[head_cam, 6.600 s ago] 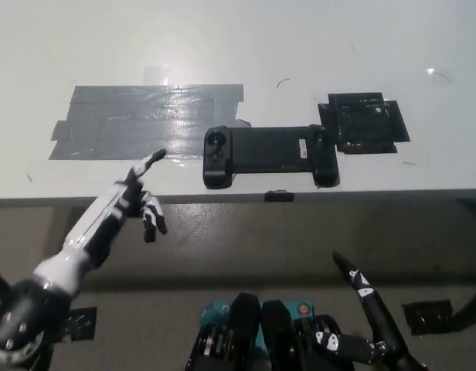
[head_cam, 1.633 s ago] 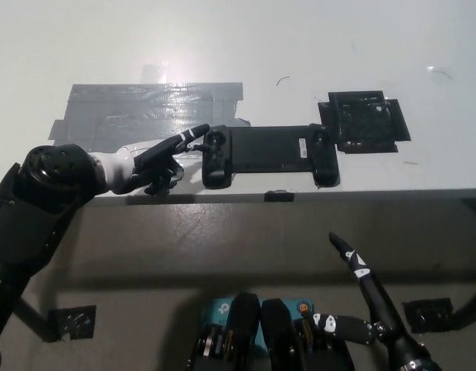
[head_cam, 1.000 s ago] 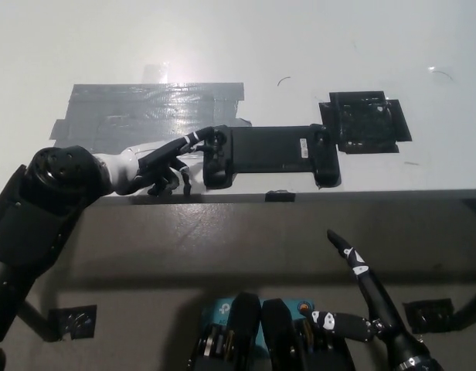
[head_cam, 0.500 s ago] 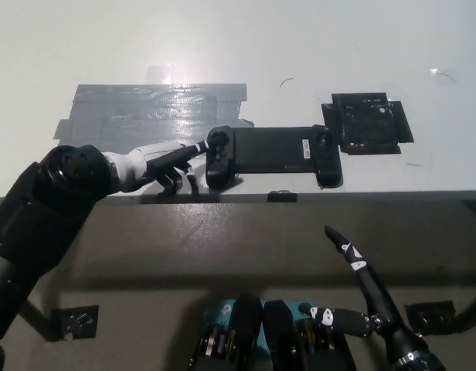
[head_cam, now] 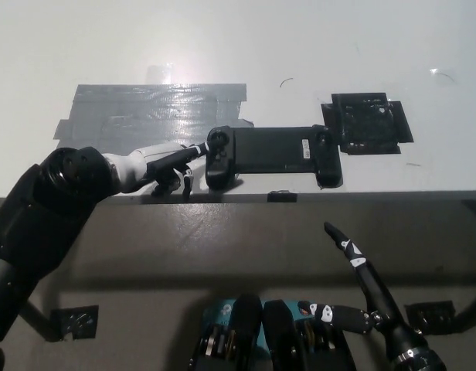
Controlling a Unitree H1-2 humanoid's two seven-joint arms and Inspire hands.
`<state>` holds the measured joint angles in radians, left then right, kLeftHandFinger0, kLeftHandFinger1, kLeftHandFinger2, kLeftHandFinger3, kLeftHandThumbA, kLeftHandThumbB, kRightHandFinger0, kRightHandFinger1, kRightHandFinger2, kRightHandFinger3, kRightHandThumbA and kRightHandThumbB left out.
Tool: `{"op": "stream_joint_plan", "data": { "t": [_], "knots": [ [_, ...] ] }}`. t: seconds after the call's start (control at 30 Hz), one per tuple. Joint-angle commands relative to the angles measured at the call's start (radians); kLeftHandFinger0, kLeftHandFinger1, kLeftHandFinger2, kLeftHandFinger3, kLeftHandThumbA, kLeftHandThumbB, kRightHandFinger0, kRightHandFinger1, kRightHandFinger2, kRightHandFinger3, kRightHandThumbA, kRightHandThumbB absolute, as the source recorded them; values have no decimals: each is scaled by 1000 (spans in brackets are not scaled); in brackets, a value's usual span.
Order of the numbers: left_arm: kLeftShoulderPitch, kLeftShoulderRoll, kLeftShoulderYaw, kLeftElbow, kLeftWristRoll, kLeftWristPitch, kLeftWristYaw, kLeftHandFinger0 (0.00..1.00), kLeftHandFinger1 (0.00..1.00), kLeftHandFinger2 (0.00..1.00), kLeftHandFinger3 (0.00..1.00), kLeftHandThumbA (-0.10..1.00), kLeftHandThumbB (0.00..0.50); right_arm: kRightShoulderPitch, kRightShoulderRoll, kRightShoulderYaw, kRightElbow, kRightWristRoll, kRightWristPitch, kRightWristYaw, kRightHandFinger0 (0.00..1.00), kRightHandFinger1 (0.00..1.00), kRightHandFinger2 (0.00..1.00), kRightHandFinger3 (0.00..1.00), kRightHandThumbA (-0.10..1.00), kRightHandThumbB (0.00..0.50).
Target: A controller is being placed at the center of the desk near the left hand and the robot uses its left hand's index finger to press a button at the left area of the controller
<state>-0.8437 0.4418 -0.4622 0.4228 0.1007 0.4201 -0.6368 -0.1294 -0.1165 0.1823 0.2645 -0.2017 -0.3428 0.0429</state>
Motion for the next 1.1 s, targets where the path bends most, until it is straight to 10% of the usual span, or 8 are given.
{"op": "stream_joint_plan", "data": {
  "t": [0.0, 0.3, 0.47, 0.6, 0.63, 0.9, 1.07],
  "knots": [
    [78, 1, -65, 33, 41, 49, -74, 0, 0, 206, 1000, 1000, 450, -18, -5, -10, -21, 12, -12, 10, 1000, 1000, 1000, 1000, 1000, 234],
    [45, 14, 42, -74, -53, 50, -89, 27, 128, 431, 1000, 1000, 475, -23, -7, -10, -21, 9, -9, 11, 1000, 1000, 1000, 1000, 1000, 233],
    [19, 30, 173, -204, -209, 50, -108, 144, 57, 278, 1000, 1000, 491, -24, -10, -6, -17, 6, -13, 14, 1000, 1000, 1000, 1000, 1000, 228],
    [-1, 68, 239, -303, -388, 50, -62, 0, 0, 126, 1000, 1000, 490, -17, -8, -5, -14, 9, -9, 17, 1000, 1000, 1000, 1000, 1000, 229],
    [-6, 79, 254, -325, -435, 50, -38, 0, 49, 225, 1000, 1000, 414, -15, -8, -4, -15, 7, -9, 16, 1000, 1000, 1000, 1000, 1000, 227],
    [34, 213, 328, -518, -696, 50, 108, 0, 57, 313, 1000, 1000, 429, -6, -6, -3, -10, 12, -17, 17, 1000, 1000, 1000, 1000, 1000, 228],
    [250, 147, 396, -684, -658, 50, 156, 29, 80, 332, 1000, 1000, 402, 16, -5, 4, -7, 9, -32, 18, 1000, 1000, 1000, 1000, 1000, 227]
  ]
}}
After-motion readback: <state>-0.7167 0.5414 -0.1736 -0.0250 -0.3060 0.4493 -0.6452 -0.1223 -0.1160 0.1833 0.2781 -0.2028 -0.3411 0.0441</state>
